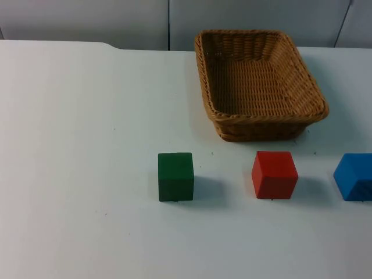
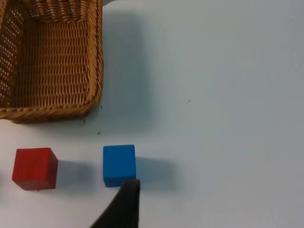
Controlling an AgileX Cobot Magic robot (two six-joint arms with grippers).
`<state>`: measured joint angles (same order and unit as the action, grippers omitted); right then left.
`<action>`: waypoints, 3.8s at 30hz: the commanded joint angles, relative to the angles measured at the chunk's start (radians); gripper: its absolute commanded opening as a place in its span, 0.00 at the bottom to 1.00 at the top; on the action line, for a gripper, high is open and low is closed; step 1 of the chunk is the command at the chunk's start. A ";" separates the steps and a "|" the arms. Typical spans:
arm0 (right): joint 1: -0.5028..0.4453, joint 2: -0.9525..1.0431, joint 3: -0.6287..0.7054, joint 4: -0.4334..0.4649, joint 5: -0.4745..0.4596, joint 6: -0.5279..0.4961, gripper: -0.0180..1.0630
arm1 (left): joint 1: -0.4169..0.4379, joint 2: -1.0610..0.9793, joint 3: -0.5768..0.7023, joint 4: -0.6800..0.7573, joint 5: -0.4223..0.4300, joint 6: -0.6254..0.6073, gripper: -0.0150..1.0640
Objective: Pick up the basket with the left hand and place the blue cube into the basket with the right hand.
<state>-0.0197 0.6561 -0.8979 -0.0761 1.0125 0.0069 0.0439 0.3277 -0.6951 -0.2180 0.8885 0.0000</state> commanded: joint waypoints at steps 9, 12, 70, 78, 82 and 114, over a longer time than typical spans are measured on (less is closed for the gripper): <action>-0.007 0.224 -0.100 0.014 -0.061 -0.014 0.98 | -0.007 0.215 -0.005 -0.232 -0.124 0.150 0.99; -0.007 0.279 -0.105 0.045 -0.068 -0.042 0.98 | -0.007 0.262 -0.005 -0.287 -0.139 0.203 0.99; -0.007 0.851 -0.105 0.183 -0.188 -0.138 0.95 | -0.167 1.474 -0.690 -0.666 -0.263 0.651 0.99; -0.007 0.887 -0.105 0.184 -0.182 -0.142 0.95 | -0.226 1.732 -0.894 -0.666 -0.224 0.651 0.99; -0.007 0.888 -0.105 0.184 -0.182 -0.146 0.95 | -0.246 1.829 -0.987 -0.669 -0.169 0.644 0.99; 0.109 0.889 -0.105 0.145 -0.227 -0.138 0.95 | -0.400 2.207 -1.433 -0.578 0.026 0.425 0.99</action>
<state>0.0850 1.5481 -0.9952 0.0778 0.7972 -0.1313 -0.3474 2.5333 -2.1191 -0.7843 0.9132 0.4170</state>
